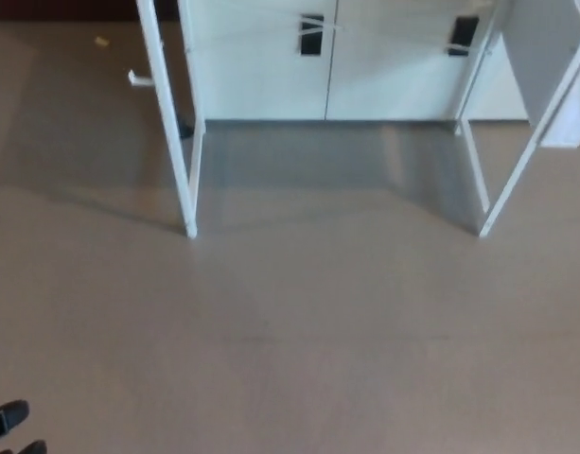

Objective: The robot walk up to a desk on which a bottle is kept on the left hand side and a container is kept on the right hand side. The robot uses its left hand to pick up the bottle and places it in the container.

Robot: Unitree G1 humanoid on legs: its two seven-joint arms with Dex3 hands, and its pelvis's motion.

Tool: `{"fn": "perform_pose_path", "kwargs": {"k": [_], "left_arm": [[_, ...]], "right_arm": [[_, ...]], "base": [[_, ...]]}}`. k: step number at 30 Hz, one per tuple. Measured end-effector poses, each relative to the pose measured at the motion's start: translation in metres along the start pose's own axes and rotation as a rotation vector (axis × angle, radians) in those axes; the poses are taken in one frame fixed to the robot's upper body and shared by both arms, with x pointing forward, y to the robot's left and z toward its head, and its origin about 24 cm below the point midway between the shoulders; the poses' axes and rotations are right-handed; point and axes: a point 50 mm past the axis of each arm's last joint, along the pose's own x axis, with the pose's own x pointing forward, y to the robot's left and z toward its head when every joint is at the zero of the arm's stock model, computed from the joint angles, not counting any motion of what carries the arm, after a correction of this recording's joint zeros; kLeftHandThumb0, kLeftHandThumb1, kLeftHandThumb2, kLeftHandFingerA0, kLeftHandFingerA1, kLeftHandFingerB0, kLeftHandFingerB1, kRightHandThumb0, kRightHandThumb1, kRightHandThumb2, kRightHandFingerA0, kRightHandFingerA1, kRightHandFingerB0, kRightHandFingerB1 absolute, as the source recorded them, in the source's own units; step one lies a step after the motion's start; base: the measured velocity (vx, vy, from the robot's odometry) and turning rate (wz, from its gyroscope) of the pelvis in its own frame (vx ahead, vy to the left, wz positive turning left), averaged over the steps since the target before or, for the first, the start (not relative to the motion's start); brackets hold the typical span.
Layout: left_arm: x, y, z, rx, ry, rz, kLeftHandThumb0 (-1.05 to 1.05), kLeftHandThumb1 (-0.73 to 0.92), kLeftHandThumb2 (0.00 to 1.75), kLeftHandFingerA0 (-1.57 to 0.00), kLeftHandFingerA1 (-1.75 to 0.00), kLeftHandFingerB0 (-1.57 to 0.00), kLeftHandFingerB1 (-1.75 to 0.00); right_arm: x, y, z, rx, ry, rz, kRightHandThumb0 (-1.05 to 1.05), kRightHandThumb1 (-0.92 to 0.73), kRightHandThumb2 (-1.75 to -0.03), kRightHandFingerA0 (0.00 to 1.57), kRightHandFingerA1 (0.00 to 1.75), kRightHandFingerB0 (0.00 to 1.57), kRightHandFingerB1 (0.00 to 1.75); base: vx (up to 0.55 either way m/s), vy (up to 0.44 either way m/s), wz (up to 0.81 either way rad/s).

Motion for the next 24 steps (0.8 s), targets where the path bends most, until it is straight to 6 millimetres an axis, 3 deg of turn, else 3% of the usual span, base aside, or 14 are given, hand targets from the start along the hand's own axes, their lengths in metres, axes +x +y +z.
{"fn": "perform_pose_path", "kwargs": {"k": [2,3,4,5,9,11,12,14,15,16,19,20,22,24], "left_arm": [[-0.006,0.002,-0.011,0.003,0.028,0.006,-0.25,0.69,0.61,-0.49,-0.40,-0.33,-0.33],[-0.007,0.002,-0.012,0.004,0.031,0.006,-0.25,0.70,0.61,-0.48,-0.40,-0.32,-0.33],[-0.012,0.004,-0.022,0.006,0.059,0.011,-0.25,0.70,0.61,-0.48,-0.40,-0.32,-0.33],[-0.016,0.004,-0.030,0.006,0.083,0.015,-0.25,0.73,0.62,-0.48,-0.39,-0.31,-0.32],[-0.023,0.004,-0.044,0.019,0.130,0.020,-0.26,0.73,0.63,-0.49,-0.40,-0.33,-0.33],[-0.021,0.000,-0.044,0.036,0.131,0.003,-0.26,0.75,0.63,-0.50,-0.40,-0.34,-0.33],[-0.021,0.000,-0.044,0.036,0.131,0.003,-0.27,0.75,0.63,-0.50,-0.41,-0.35,-0.34],[-0.028,0.002,-0.058,0.065,0.190,0.011,-0.26,0.75,0.63,-0.50,-0.41,-0.35,-0.34],[-0.030,0.002,-0.062,0.069,0.203,0.014,-0.37,0.57,0.72,-0.49,-0.49,-0.35,-0.42],[-0.031,0.002,-0.065,0.072,0.215,0.015,-0.30,0.64,0.59,-0.57,-0.42,-0.38,-0.34],[-0.036,0.003,-0.075,0.096,0.262,0.027,-0.38,0.53,0.71,-0.51,-0.50,-0.35,-0.42],[-0.036,0.003,-0.076,0.103,0.267,0.030,-0.31,0.62,0.59,-0.60,-0.42,-0.40,-0.35],[-0.036,0.003,-0.079,0.123,0.286,0.045,-0.32,0.61,0.59,-0.57,-0.42,-0.40,-0.34],[-0.035,0.003,-0.082,0.133,0.309,0.055,-0.39,0.53,0.71,-0.47,-0.49,-0.34,-0.42]], "right_arm": [[-0.009,-0.011,-0.011,-0.019,0.022,-0.037,-0.43,-0.30,-0.50,0.84,0.52,0.72,0.47],[-0.010,-0.012,-0.012,-0.021,0.023,-0.041,-0.52,-0.29,-0.65,0.86,0.61,0.67,0.53],[-0.016,-0.019,-0.019,-0.028,0.037,-0.067,-0.52,-0.29,-0.65,0.86,0.61,0.67,0.53],[-0.022,-0.025,-0.025,-0.032,0.051,-0.085,-0.46,-0.31,-0.50,0.86,0.51,0.71,0.46],[-0.032,-0.034,-0.039,-0.038,0.089,-0.121,-0.48,-0.29,-0.50,0.86,0.51,0.72,0.46],[-0.032,-0.036,-0.035,-0.055,0.069,-0.124,-0.52,-0.25,-0.58,0.81,0.54,0.68,0.50],[-0.032,-0.036,-0.035,-0.055,0.069,-0.124,-0.44,-0.31,-0.50,0.84,0.51,0.70,0.46],[-0.038,-0.043,-0.035,-0.072,0.060,-0.145,-0.52,-0.26,-0.58,0.80,0.55,0.68,0.50],[-0.041,-0.046,-0.038,-0.073,0.067,-0.153,-0.49,-0.28,-0.50,0.85,0.52,0.71,0.46],[-0.044,-0.048,-0.040,-0.074,0.075,-0.161,-0.48,-0.28,-0.50,0.88,0.52,0.72,0.46],[-0.057,-0.059,-0.052,-0.075,0.110,-0.195,-0.48,-0.28,-0.50,0.88,0.51,0.73,0.46],[-0.059,-0.061,-0.053,-0.075,0.116,-0.201,-0.52,-0.25,-0.58,0.82,0.54,0.69,0.50],[-0.065,-0.065,-0.059,-0.072,0.135,-0.218,-0.47,-0.31,-0.50,0.86,0.51,0.73,0.46],[-0.070,-0.068,-0.063,-0.070,0.146,-0.230,-0.47,-0.31,-0.51,0.86,0.51,0.72,0.46]], "base": [[0.39,0.010,0.10],[0.38,0.002,0.14],[0.42,-0.028,0.14],[0.44,-0.044,0.22],[0.46,-0.112,0.18],[0.47,-0.110,0.20],[0.45,-0.038,0.09],[0.41,-0.070,0.02],[0.39,-0.053,-0.01],[0.41,-0.051,-0.07],[0.37,0.007,-0.19],[0.43,0.096,-0.18],[0.51,0.132,-0.18],[0.63,0.162,-0.14]]}}
